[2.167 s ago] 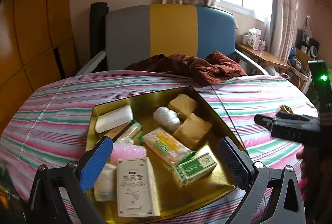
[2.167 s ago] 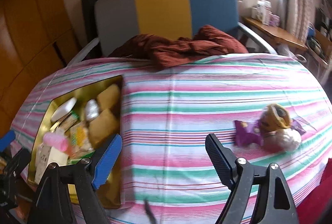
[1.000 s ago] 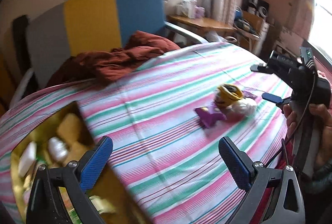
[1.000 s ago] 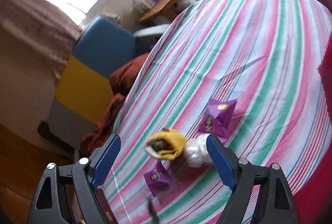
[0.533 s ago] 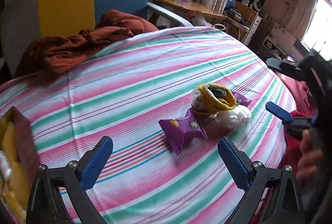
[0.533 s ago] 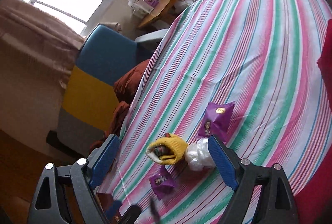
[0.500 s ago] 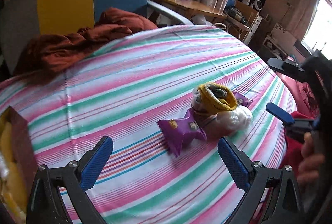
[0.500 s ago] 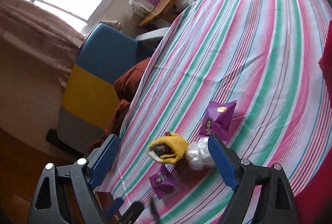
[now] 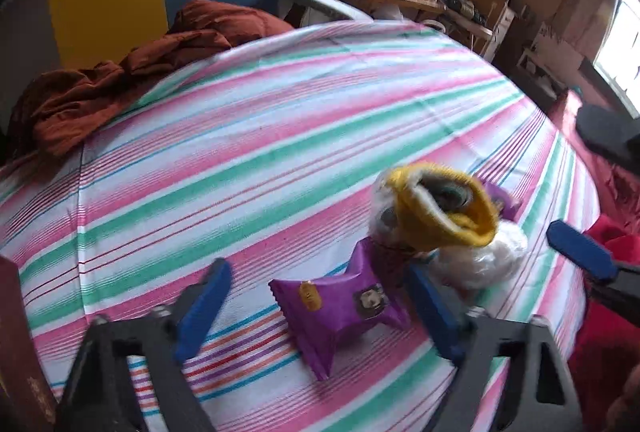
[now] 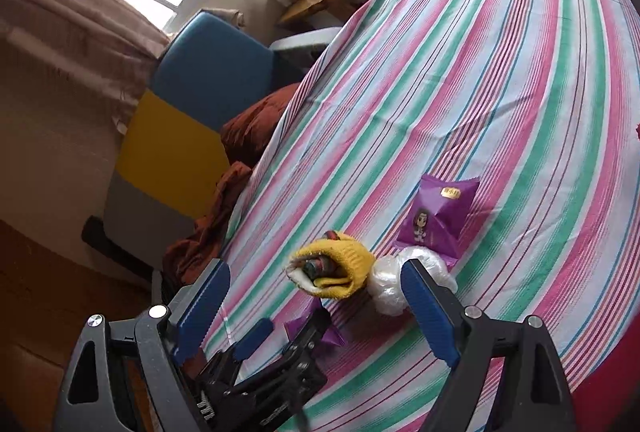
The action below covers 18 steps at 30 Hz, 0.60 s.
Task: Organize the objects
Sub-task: 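Grasp a purple snack packet with the left gripper while the right grasps the yellow sock roll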
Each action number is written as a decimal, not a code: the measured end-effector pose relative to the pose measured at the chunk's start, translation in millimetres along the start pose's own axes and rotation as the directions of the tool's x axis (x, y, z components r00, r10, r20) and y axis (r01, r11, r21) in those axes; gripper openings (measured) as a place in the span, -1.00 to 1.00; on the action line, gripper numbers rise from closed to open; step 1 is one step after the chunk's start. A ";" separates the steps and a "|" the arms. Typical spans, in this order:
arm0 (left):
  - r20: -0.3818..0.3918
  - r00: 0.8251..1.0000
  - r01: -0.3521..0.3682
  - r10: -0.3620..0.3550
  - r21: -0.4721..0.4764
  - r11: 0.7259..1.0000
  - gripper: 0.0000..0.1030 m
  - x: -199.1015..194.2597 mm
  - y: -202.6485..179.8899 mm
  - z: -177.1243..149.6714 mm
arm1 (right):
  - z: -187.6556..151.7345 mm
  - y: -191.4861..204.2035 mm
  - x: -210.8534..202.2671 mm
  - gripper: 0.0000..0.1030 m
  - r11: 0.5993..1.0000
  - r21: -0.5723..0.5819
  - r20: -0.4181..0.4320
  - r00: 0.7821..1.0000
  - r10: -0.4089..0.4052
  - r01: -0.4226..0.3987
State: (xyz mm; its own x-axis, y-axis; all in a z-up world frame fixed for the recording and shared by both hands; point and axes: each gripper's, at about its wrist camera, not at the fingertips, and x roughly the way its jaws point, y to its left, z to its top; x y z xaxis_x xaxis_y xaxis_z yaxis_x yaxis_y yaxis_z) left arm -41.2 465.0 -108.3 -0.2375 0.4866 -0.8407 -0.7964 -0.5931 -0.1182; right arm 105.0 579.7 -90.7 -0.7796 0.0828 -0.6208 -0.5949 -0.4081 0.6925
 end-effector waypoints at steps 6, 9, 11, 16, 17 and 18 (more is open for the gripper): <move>-0.024 1.000 0.006 -0.004 0.096 0.995 -0.07 3.1 1.8 -14.7 | -1.5 1.9 3.7 0.73 1.000 -0.020 -0.025 1.000 -0.019 0.019; -0.031 0.999 0.037 -0.035 0.066 0.997 -0.24 -2.1 7.2 -18.6 | -1.7 2.4 4.2 0.73 0.999 -0.028 -0.030 0.999 -0.029 0.028; -0.027 0.998 0.054 -0.053 0.043 0.998 -0.25 -5.1 11.5 -23.3 | -2.4 3.1 4.8 0.73 0.999 -0.033 -0.034 0.999 -0.033 0.032; -0.015 0.997 0.082 -0.082 0.019 0.996 -0.26 -13.6 15.7 -37.1 | -4.4 5.4 7.9 0.73 0.998 -0.051 -0.052 0.997 -0.050 0.047; -0.014 0.996 0.087 -0.087 0.011 0.996 -0.26 -14.1 16.9 -37.7 | -4.8 6.0 8.1 0.73 0.997 -0.054 -0.053 0.997 -0.053 0.050; -0.015 0.995 0.094 -0.094 0.000 0.996 -0.26 -14.5 18.6 -38.3 | -5.1 6.5 8.5 0.73 0.997 -0.058 -0.054 0.997 -0.055 0.052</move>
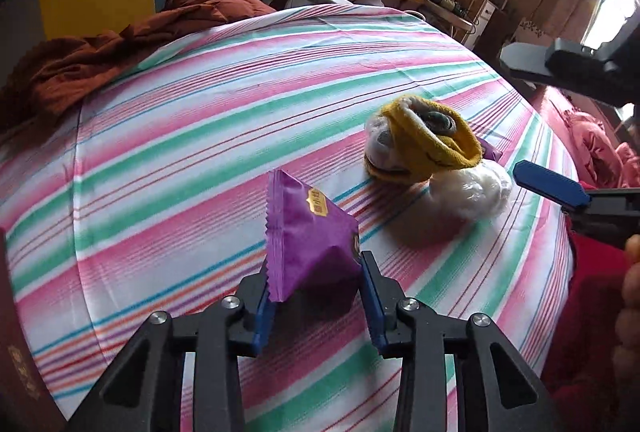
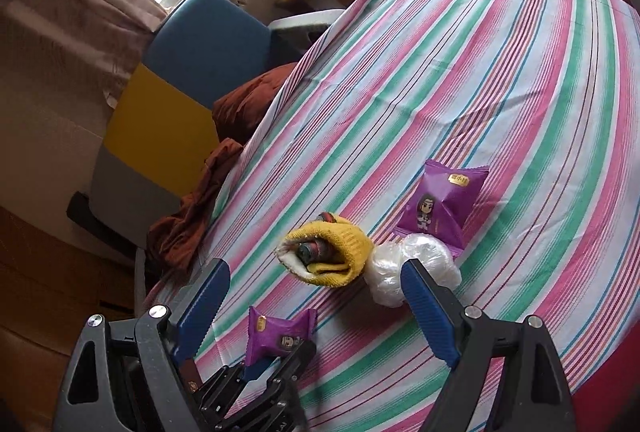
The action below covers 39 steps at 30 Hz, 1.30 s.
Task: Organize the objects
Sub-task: 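Grasp a purple snack packet with the left gripper while the right grasps the yellow sock roll, then carry the packet and sock roll over the gold tray and open both grippers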
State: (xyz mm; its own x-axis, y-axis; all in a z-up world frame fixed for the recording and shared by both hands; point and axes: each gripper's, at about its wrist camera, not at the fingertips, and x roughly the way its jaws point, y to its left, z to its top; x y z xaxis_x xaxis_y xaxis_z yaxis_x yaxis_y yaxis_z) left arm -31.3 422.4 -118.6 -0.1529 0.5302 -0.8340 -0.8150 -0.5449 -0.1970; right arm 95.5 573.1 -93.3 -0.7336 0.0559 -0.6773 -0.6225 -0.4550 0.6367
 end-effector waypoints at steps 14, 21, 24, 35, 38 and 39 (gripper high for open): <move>0.028 0.999 -0.019 0.020 -0.048 0.999 -0.29 -18.7 3.9 -24.7 | 0.6 35.0 25.6 0.73 0.965 -0.206 -0.063 0.982 -0.180 0.164; 0.059 0.998 -0.025 0.027 -0.030 0.999 -0.28 -20.7 4.6 -33.3 | 4.3 56.7 75.1 0.65 0.854 -0.405 -0.059 0.922 -0.382 0.328; 0.076 0.997 -0.029 0.030 -0.020 0.999 -0.28 -18.9 3.9 -35.2 | 2.5 53.8 85.3 0.14 0.843 -0.431 -0.085 0.915 -0.394 0.322; 0.109 0.994 -0.015 0.019 -0.038 0.999 -0.28 -18.7 6.0 -39.9 | -9.4 63.3 89.3 -0.05 0.787 -0.513 -0.061 0.900 -0.431 0.342; 0.111 0.993 -0.023 0.027 -0.031 0.999 -0.27 -19.0 4.1 -40.8 | -8.4 62.9 87.7 -0.05 0.790 -0.511 -0.060 0.903 -0.426 0.338; 0.111 0.993 -0.023 0.026 -0.032 0.999 -0.28 -18.4 4.1 -40.3 | -7.9 63.3 88.2 -0.05 0.790 -0.512 -0.060 0.903 -0.425 0.337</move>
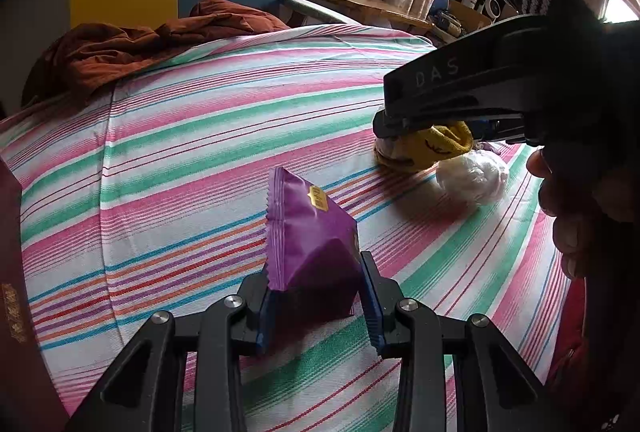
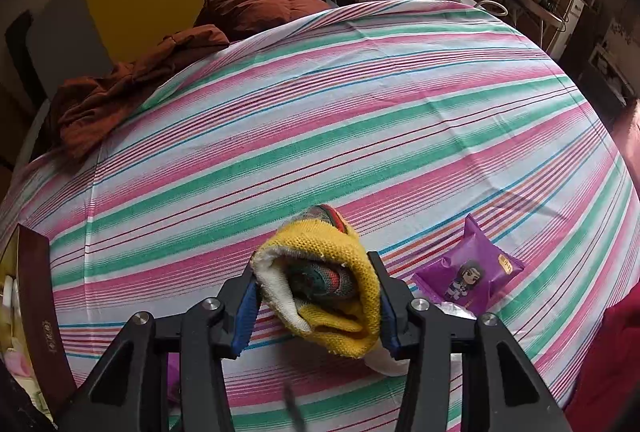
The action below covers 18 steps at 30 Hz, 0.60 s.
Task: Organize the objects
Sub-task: 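Carry the packet and sock roll over the gold tray and open both grippers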
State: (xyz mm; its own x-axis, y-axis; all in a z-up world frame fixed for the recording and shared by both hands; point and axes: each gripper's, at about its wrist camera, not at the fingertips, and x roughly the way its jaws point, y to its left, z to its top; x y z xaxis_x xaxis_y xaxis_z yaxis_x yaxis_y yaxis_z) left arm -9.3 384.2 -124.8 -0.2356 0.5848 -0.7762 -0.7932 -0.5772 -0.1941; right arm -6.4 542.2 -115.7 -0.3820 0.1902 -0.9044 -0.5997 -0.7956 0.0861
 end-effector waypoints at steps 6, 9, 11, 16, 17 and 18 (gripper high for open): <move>0.004 1.000 -0.009 0.009 0.009 1.000 -0.31 -0.1 -1.4 -0.2 | 0.3 2.0 -3.9 -0.07 1.000 -0.009 0.014 1.000 0.014 -0.013; 0.007 1.000 -0.015 0.015 0.012 1.000 -0.33 -0.5 -2.1 -0.6 | 1.1 4.4 -5.5 -0.07 0.999 -0.017 0.025 0.999 0.028 -0.028; 0.007 1.000 -0.019 0.019 0.014 1.000 -0.33 -1.2 -3.1 -1.1 | 0.7 6.8 -7.6 -0.07 0.999 -0.026 0.034 0.999 0.040 -0.039; 0.006 0.999 -0.047 0.047 0.031 0.998 -0.34 -1.1 -6.4 0.7 | 0.8 11.7 -10.4 -0.07 0.997 -0.046 0.051 0.997 0.064 -0.062; 0.006 0.999 -0.053 0.052 0.034 0.998 -0.34 -1.5 -7.1 0.7 | 0.5 12.6 -11.0 -0.07 0.997 -0.051 0.053 0.996 0.068 -0.065; 0.006 0.998 -0.056 0.055 0.036 0.998 -0.34 -1.5 -7.0 0.9 | -0.3 13.1 -11.5 -0.10 0.996 -0.055 0.054 0.996 0.070 -0.067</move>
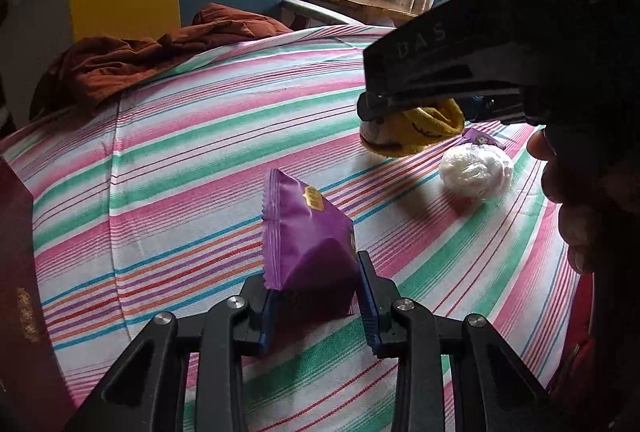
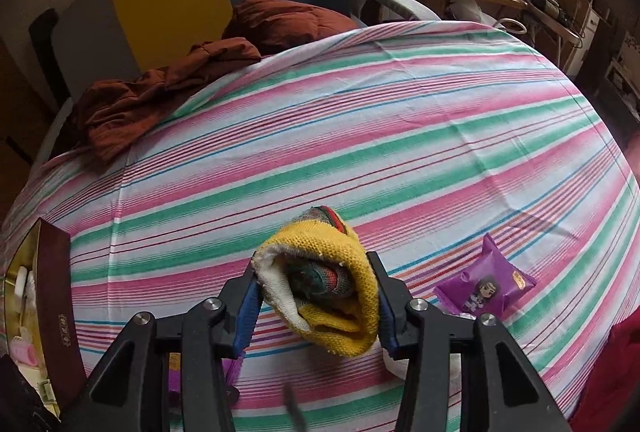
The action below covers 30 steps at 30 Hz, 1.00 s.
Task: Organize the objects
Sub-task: 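Carry the packet and sock roll over the gold tray and open both grippers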
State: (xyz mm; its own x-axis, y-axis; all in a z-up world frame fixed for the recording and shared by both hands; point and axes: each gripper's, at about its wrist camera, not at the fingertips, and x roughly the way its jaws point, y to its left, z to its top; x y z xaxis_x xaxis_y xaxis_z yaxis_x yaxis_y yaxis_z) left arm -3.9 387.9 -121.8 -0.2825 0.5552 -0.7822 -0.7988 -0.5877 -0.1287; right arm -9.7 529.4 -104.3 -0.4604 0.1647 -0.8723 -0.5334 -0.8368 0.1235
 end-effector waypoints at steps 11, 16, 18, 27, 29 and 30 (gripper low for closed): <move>0.043 0.998 -0.047 0.047 0.008 0.999 -0.35 -25.8 0.2 -0.1 | -1.4 3.2 -2.5 -0.22 0.999 -0.018 0.010 0.999 0.041 -0.040; 0.099 0.994 -0.055 0.055 0.006 0.998 -0.35 -55.2 0.3 0.5 | -1.8 5.0 -8.6 -0.22 0.997 -0.022 0.036 0.996 0.076 -0.076; 0.119 0.991 -0.061 0.060 0.003 0.998 -0.35 -67.5 2.3 0.8 | -2.1 6.1 -11.8 -0.22 0.996 -0.026 0.048 0.995 0.092 -0.091; 0.192 0.974 -0.113 0.119 -0.045 0.993 -0.34 -123.4 28.9 -4.6 | -4.3 21.6 -27.6 -0.22 0.983 -0.090 0.100 0.980 0.172 -0.163; 0.201 0.970 -0.123 0.133 -0.061 0.991 -0.34 -135.2 38.7 -8.2 | -6.6 27.7 -30.6 -0.22 0.978 -0.112 0.104 0.977 0.185 -0.174; 0.205 0.969 -0.128 0.140 -0.071 0.989 -0.34 -141.8 44.8 -10.7 | -7.8 30.5 -31.6 -0.22 0.977 -0.119 0.103 0.976 0.190 -0.178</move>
State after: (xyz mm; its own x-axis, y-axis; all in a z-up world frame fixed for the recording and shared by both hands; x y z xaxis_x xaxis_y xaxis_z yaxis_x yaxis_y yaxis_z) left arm 6.1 276.5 -23.1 -0.4942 0.5762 -0.6510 -0.7163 -0.6942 -0.0707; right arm -5.8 494.7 -76.6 -0.6244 0.0555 -0.7792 -0.3545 -0.9090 0.2193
